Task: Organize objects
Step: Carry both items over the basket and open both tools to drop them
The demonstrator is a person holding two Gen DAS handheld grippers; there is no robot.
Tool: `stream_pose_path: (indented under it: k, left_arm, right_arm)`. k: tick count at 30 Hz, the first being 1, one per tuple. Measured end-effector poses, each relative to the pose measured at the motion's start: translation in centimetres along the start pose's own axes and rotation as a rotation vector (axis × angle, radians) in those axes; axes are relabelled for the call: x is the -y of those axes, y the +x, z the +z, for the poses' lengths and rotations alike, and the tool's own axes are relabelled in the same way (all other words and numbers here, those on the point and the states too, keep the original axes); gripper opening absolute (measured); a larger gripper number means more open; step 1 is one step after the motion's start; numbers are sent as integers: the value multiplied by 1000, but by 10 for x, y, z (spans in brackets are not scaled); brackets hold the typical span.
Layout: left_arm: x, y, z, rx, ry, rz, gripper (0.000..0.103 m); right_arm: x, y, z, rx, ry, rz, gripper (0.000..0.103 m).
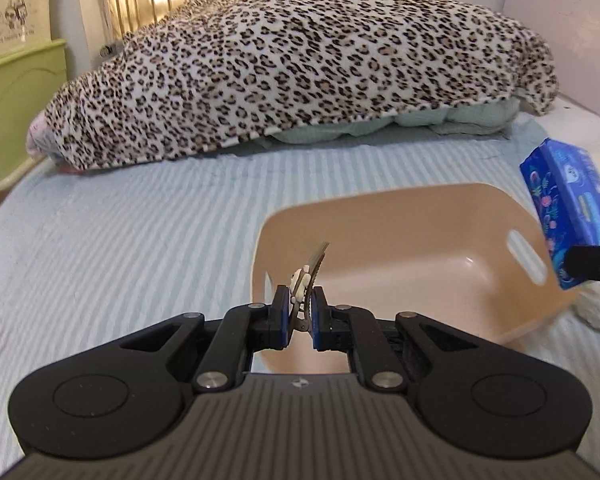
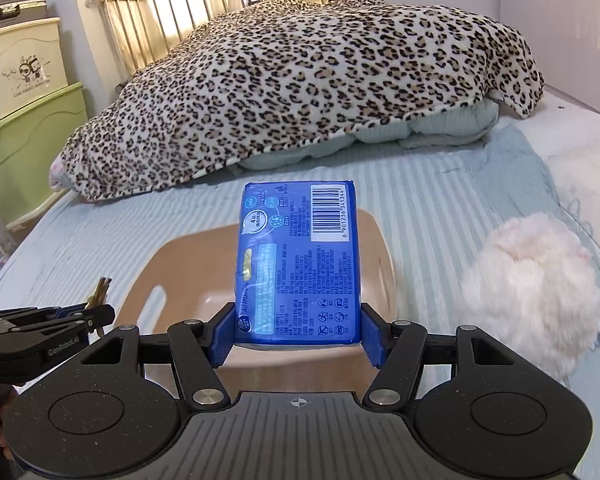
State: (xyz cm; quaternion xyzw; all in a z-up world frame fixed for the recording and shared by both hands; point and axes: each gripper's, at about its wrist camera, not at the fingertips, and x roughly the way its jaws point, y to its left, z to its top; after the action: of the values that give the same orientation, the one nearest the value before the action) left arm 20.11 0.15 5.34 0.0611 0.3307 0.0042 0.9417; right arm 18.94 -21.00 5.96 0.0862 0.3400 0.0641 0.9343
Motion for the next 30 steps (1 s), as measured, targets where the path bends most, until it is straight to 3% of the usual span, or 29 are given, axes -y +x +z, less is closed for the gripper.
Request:
stream_pose_path:
  k: [9, 16, 21, 24, 26, 28, 30]
  left_arm:
    - [27, 70, 6, -80, 56, 44, 12]
    - [36, 116, -11, -243, 84, 12, 12]
    - [39, 129, -16, -335, 106, -16, 12]
    - [37, 124, -10, -342, 107, -23, 15]
    - [35, 117, -4, -320, 105, -24, 31]
    - [33, 105, 1, -279, 89, -23, 70]
    - [29, 90, 6, -232, 73, -20, 81]
  right_arm:
    - [-6, 61, 15, -90, -29, -34, 60]
    - [-14, 103, 8, -217, -93, -63, 60]
    - [-15, 120, 1, -281, -131, -89, 60]
    - [-17, 118, -4, -276, -159, -103, 60]
    - [-16, 111, -4, -262, -157, -104, 60]
    - [-13, 103, -1, -246, -150, -98, 62]
    - [-9, 89, 2, -212, -141, -85, 69]
